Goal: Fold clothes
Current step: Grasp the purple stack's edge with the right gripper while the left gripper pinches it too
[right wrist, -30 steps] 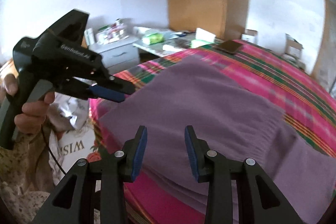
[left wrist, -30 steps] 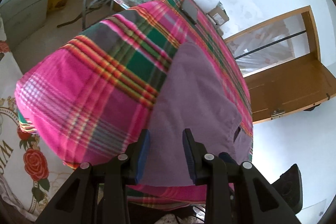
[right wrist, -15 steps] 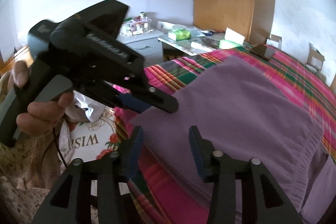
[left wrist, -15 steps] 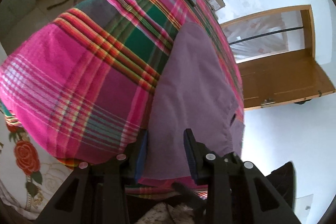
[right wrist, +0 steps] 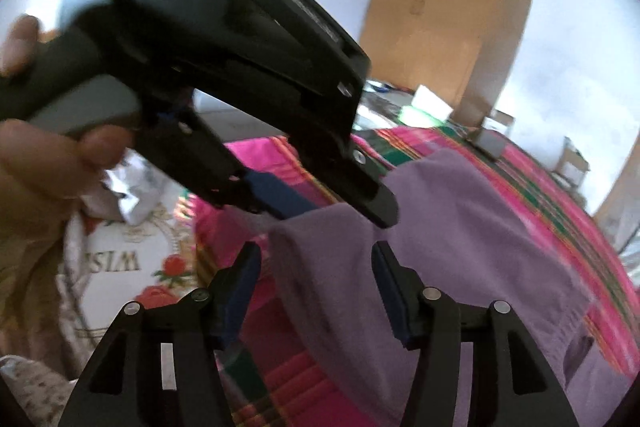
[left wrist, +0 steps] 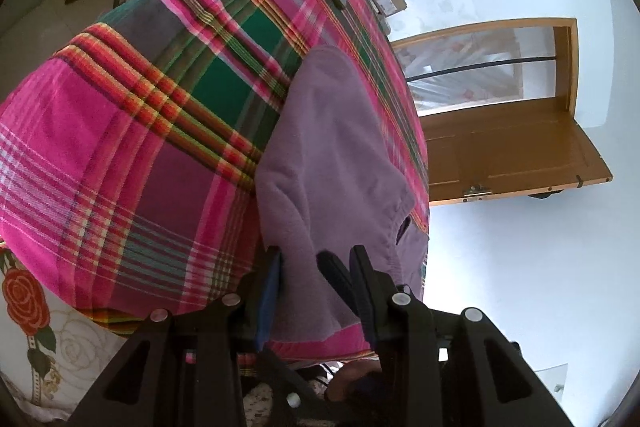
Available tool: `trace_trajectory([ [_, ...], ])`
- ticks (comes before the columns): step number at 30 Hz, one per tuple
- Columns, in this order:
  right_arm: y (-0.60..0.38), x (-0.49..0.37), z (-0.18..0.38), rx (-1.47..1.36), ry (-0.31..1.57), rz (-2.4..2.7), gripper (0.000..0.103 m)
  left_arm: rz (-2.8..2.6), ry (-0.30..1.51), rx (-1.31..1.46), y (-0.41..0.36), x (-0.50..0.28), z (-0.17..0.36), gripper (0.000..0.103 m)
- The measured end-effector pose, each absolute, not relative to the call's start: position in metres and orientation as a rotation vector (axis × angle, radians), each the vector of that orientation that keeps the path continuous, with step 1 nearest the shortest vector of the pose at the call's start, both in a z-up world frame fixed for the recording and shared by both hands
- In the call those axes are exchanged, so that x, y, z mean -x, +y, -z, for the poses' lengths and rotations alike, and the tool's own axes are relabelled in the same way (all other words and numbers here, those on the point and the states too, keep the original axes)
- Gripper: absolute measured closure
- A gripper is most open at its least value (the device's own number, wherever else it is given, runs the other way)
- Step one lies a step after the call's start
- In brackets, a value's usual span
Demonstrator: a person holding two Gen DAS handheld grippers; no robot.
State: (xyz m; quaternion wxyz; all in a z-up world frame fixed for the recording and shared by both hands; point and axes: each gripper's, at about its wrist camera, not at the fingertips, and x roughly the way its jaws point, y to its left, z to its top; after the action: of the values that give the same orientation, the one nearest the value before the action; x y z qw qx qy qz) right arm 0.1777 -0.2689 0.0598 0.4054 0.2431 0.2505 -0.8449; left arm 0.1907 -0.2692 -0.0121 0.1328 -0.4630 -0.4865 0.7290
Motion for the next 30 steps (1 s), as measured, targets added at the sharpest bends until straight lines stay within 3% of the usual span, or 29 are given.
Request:
trace_trajectory([
  [4,-0.278,-0.171,-0.054,-0.647,0.666,2.185,0.044,-2.116,-1.407,1.359,-0.274,-0.19,0.014,0.068],
  [11,-0.282,-0.169,-0.05,-0.647,0.679,2.224,0.079,-2.213,-1.442,1.295,-0.293,-0.181,0.013,0.065],
  [14,-0.282,-0.171,-0.05,-0.636,0.684,2.224,0.086,-2.203,-1.397,1.316,-0.294,-0.165,0.013,0.064],
  [30,-0.258,-0.181,-0.069,-0.605,0.54,2.222,0.09,-2.13,-1.294,1.404,-0.287,-0.077,0.02,0.067],
])
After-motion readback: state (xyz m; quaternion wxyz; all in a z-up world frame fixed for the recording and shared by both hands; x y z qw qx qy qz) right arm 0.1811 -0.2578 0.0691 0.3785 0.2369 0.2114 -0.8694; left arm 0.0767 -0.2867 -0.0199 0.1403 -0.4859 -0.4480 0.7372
